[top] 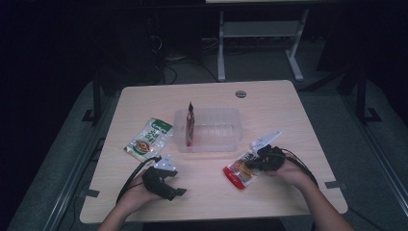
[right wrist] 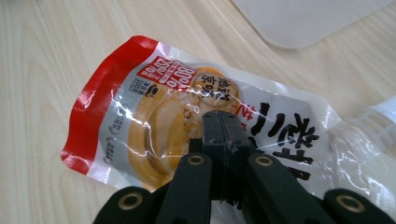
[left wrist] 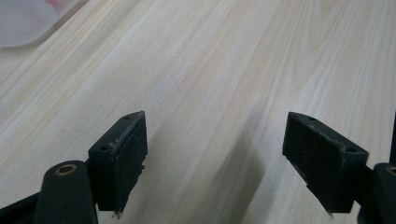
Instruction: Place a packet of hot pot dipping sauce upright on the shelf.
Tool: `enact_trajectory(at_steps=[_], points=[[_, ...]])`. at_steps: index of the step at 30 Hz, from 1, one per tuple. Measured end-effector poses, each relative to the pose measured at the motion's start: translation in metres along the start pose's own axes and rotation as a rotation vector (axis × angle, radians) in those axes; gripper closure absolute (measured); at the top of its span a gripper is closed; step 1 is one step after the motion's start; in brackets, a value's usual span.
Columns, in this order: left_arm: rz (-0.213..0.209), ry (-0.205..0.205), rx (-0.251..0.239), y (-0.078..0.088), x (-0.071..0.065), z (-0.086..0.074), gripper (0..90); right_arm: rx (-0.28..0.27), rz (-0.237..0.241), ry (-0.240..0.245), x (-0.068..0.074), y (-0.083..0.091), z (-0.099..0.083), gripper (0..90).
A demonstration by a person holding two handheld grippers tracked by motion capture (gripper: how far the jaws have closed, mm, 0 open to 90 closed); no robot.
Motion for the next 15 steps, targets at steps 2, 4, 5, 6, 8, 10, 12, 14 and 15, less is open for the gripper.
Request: enact_trajectory(at_steps=[2, 4, 5, 6, 8, 10, 12, 14, 15], points=[[-0.001, 0.001, 0.002, 0.000, 0.000, 0.000, 21.7, 0.003, 0.008, 0.015, 0.001, -0.002, 0.000, 90.0], [0.000, 0.002, 0.003, -0.001, 0.000, 0.000, 21.7, 0.009, 0.019, 0.024, 0.006, -0.005, 0.001, 90.0], [0.000, 0.002, 0.003, 0.000, -0.001, 0.000, 21.7, 0.013, 0.025, 0.031, 0.008, -0.006, 0.002, 90.0], [0.000, 0.000, 0.000, -0.001, -0.001, 0.001, 21.7, 0.014, 0.035, 0.028, 0.011, -0.008, 0.004, 90.0], [-0.001, 0.000, 0.000, 0.000, -0.001, 0.001, 21.7, 0.017, 0.044, 0.046, 0.015, -0.011, 0.006, 90.0], [-0.001, -0.001, 0.001, 0.000, -0.001, 0.001, 21.7, 0.016, 0.068, 0.053, 0.020, -0.015, 0.008, 90.0], [0.001, 0.001, -0.002, 0.000, 0.000, 0.001, 21.7, 0.017, 0.079, 0.071, 0.024, -0.019, 0.010, 90.0], [0.002, -0.001, -0.002, 0.001, 0.000, 0.001, 21.7, 0.017, 0.091, 0.090, 0.029, -0.023, 0.014, 90.0], [0.002, -0.001, -0.002, 0.001, 0.000, 0.001, 21.7, 0.017, 0.091, 0.090, 0.029, -0.023, 0.014, 90.0]])
Point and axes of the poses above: each handheld gripper's, and its own axes: y roughly backward along the jaws, z roughly out of its top, x roughly to its left, the point moved 6 cm from there along -y, roughly forward along the jaws, and after that the axes turned 7 degrees about z, right-handed, at the moved point
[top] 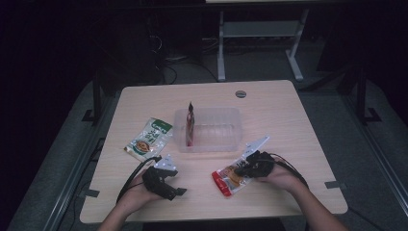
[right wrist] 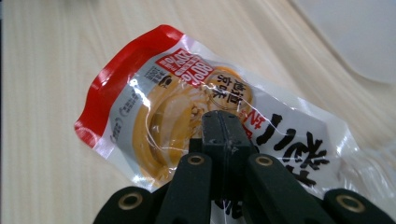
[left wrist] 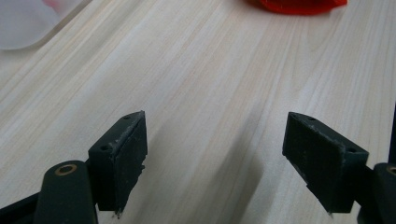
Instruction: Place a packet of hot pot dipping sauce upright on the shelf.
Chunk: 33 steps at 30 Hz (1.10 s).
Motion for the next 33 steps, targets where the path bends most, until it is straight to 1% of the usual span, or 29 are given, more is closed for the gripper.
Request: enact_trajectory(at_steps=[1, 4, 5, 6, 7, 8, 9, 13, 14, 15, 17, 19, 20, 22, 23, 24, 25, 26, 27, 29, 30, 32, 33], points=[[0.001, -0.001, -0.001, 0.001, 0.001, 0.000, 21.7, -0.004, 0.024, 0.023, 0.006, -0.005, 0.004, 90.0], [0.002, 0.002, -0.006, 0.001, 0.001, 0.000, 21.7, -0.002, 0.043, 0.056, 0.016, -0.012, 0.012, 90.0], [0.002, 0.002, -0.006, 0.001, 0.001, 0.000, 21.7, -0.002, 0.043, 0.056, 0.016, -0.012, 0.012, 90.0], [0.002, 0.002, -0.006, 0.001, 0.001, 0.000, 21.7, 0.004, 0.044, 0.075, 0.021, -0.018, 0.016, 90.0], [0.002, 0.001, -0.006, 0.001, 0.000, 0.000, 21.7, 0.007, 0.046, 0.081, 0.023, -0.020, 0.018, 90.0], [0.002, 0.009, -0.012, 0.001, 0.000, 0.001, 21.7, 0.006, 0.047, 0.085, 0.025, -0.022, 0.019, 90.0], [0.002, 0.000, -0.006, 0.001, 0.000, 0.001, 21.7, 0.006, 0.048, 0.086, 0.026, -0.024, 0.021, 90.0], [0.003, 0.000, -0.006, 0.002, 0.001, 0.001, 21.7, 0.004, 0.056, 0.099, 0.032, -0.034, 0.030, 90.0], [0.002, 0.009, -0.012, 0.002, 0.000, 0.002, 21.7, 0.004, 0.055, 0.103, 0.034, -0.037, 0.032, 90.0], [0.003, 0.004, -0.009, 0.002, 0.001, 0.001, 21.7, 0.002, 0.053, 0.112, 0.035, -0.040, 0.035, 90.0], [0.007, 0.004, -0.014, 0.004, 0.001, 0.002, 21.7, 0.003, 0.053, 0.115, 0.038, -0.045, 0.041, 90.0], [0.011, 0.014, -0.028, 0.005, 0.002, 0.002, 21.7, 0.002, 0.051, 0.118, 0.041, -0.051, 0.046, 90.0], [0.014, 0.004, -0.025, 0.006, 0.003, 0.002, 21.7, 0.003, 0.046, 0.121, 0.043, -0.054, 0.049, 90.0], [0.016, 0.014, -0.033, 0.007, 0.003, 0.002, 21.7, 0.001, 0.038, 0.129, 0.046, -0.060, 0.055, 90.0], [0.017, 0.012, -0.038, 0.007, 0.003, 0.003, 21.7, 0.004, 0.032, 0.127, 0.047, -0.062, 0.058, 90.0], [0.019, 0.009, -0.039, 0.007, 0.003, 0.003, 21.7, 0.006, 0.028, 0.137, 0.048, -0.064, 0.060, 90.0], [0.021, 0.007, -0.039, 0.008, 0.003, 0.003, 21.7, 0.007, 0.025, 0.131, 0.048, -0.066, 0.062, 90.0], [0.021, 0.004, -0.041, 0.008, 0.003, 0.003, 21.7, 0.007, 0.022, 0.130, 0.049, -0.068, 0.064, 90.0], [0.020, 0.001, -0.043, 0.008, 0.003, 0.004, 21.7, 0.007, 0.019, 0.142, 0.050, -0.068, 0.065, 90.0], [0.017, 0.000, -0.047, 0.009, 0.002, 0.004, 22.2, -0.005, 0.030, 0.134, 0.050, -0.067, 0.066, 90.0], [0.017, 0.000, -0.047, 0.009, 0.002, 0.004, 22.6, -0.011, 0.027, 0.132, 0.050, -0.065, 0.066, 90.0], [0.014, 0.011, -0.066, 0.012, 0.001, 0.007, 24.8, -0.038, 0.031, 0.117, 0.049, -0.058, 0.067, 89.9], [0.014, 0.011, -0.066, 0.012, 0.001, 0.007, 27.1, -0.038, 0.031, 0.117, 0.049, -0.058, 0.067, 89.9]])
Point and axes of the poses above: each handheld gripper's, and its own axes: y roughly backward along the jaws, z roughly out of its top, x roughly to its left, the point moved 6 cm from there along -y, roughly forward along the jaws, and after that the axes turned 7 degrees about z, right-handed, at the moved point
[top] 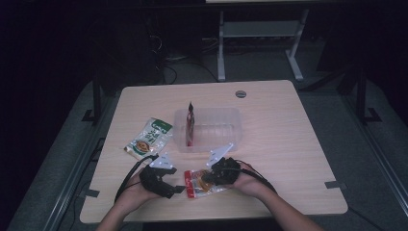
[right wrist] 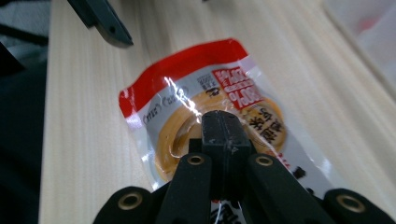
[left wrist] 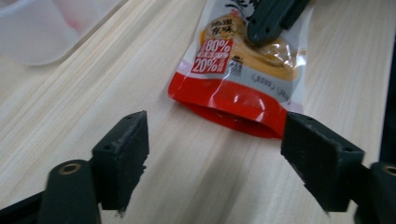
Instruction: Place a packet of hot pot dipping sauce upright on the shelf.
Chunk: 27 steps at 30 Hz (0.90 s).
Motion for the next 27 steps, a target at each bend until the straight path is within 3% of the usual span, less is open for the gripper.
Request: enact_trajectory(at_steps=[2, 5, 7, 9, 14, 21, 27], points=[[-0.011, 0.010, -0.005, 0.003, -0.001, 0.003, 28.9, -0.029, -0.006, -0.028, 0.000, 0.009, 0.001, 84.3], [-0.016, -0.003, -0.026, 0.005, -0.003, 0.009, 40.8, -0.059, -0.017, -0.060, 0.001, 0.022, -0.002, 76.2], [-0.027, -0.001, -0.041, 0.005, -0.006, 0.015, 51.7, -0.064, -0.036, -0.066, -0.002, 0.031, -0.006, 69.2], [-0.044, -0.010, -0.048, 0.006, -0.010, 0.022, 62.5, -0.078, -0.047, -0.109, -0.002, 0.041, -0.011, 61.5], [-0.069, -0.035, -0.050, 0.000, -0.019, 0.040, 89.1, -0.113, -0.087, -0.163, -0.007, 0.063, -0.024, 45.2], [-0.089, -0.063, -0.006, -0.020, -0.027, 0.053, 89.8, -0.115, -0.136, -0.204, -0.003, 0.080, -0.049, 33.2], [-0.085, -0.075, 0.030, -0.041, -0.029, 0.055, 89.7, -0.126, -0.138, -0.226, -0.003, 0.089, -0.066, 28.9]])
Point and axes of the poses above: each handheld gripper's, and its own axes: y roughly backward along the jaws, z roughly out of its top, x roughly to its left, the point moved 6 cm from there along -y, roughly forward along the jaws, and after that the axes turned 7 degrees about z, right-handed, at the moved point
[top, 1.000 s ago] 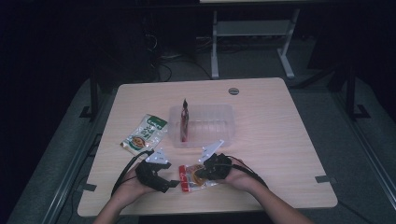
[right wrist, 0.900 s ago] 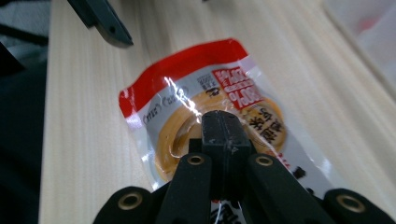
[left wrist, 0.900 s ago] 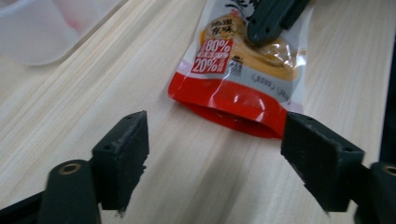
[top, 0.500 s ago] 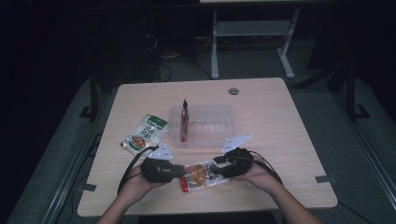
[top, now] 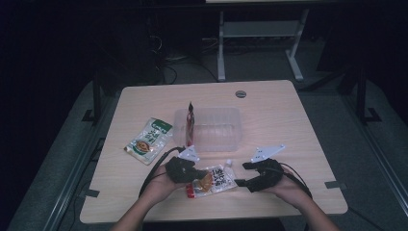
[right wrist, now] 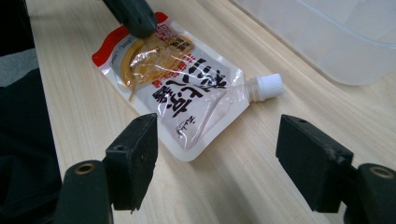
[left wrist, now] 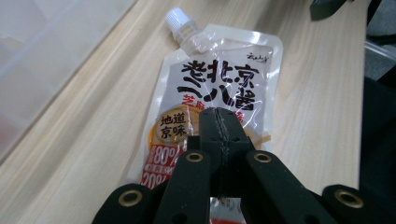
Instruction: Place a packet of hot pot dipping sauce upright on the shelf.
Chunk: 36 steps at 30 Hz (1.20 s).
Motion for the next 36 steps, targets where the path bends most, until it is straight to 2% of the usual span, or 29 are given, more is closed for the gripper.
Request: enact_trajectory(at_steps=[1, 2, 4, 6, 9, 14, 20, 26, 31, 34, 35, 36], points=[[0.006, 0.005, 0.003, -0.003, -0.001, 0.000, 89.7, -0.006, 0.004, -0.002, -0.001, 0.000, 0.001, 28.3], [0.017, -0.025, 0.023, -0.005, -0.001, -0.002, 89.7, -0.007, 0.011, -0.003, -0.001, -0.001, 0.002, 27.9], [0.021, -0.028, 0.034, -0.009, -0.001, -0.003, 89.7, -0.004, 0.018, -0.001, -0.003, -0.003, 0.003, 26.9], [0.025, -0.011, 0.030, -0.012, -0.001, -0.004, 89.8, 0.000, 0.023, -0.003, -0.005, -0.005, 0.003, 25.8], [0.037, -0.013, 0.035, -0.014, -0.002, -0.007, 89.8, 0.004, 0.029, -0.017, -0.005, -0.007, 0.004, 25.3], [0.041, -0.025, 0.041, -0.017, 0.000, -0.009, 89.9, 0.017, 0.047, -0.006, -0.003, -0.010, 0.003, 24.7], [0.041, -0.003, 0.057, -0.023, 0.002, -0.010, 90.0, 0.035, 0.065, -0.013, -0.002, -0.015, 0.000, 24.4], [0.045, 0.001, 0.065, -0.025, 0.003, -0.010, 90.0, 0.078, 0.083, -0.018, -0.001, -0.024, -0.004, 24.4], [0.044, -0.004, 0.069, -0.026, 0.002, -0.009, 90.0, 0.088, 0.103, -0.052, 0.000, -0.030, -0.006, 24.4], [0.041, -0.019, 0.077, -0.026, 0.003, -0.008, 90.0, 0.088, 0.112, -0.063, 0.000, -0.032, -0.007, 25.0], [0.039, -0.025, 0.084, -0.026, 0.003, -0.008, 90.0, 0.085, 0.127, -0.082, 0.001, -0.034, -0.007, 25.5], [0.038, -0.019, 0.081, -0.026, 0.003, -0.008, 90.0, 0.085, 0.127, -0.082, 0.001, -0.034, -0.007, 25.5]])
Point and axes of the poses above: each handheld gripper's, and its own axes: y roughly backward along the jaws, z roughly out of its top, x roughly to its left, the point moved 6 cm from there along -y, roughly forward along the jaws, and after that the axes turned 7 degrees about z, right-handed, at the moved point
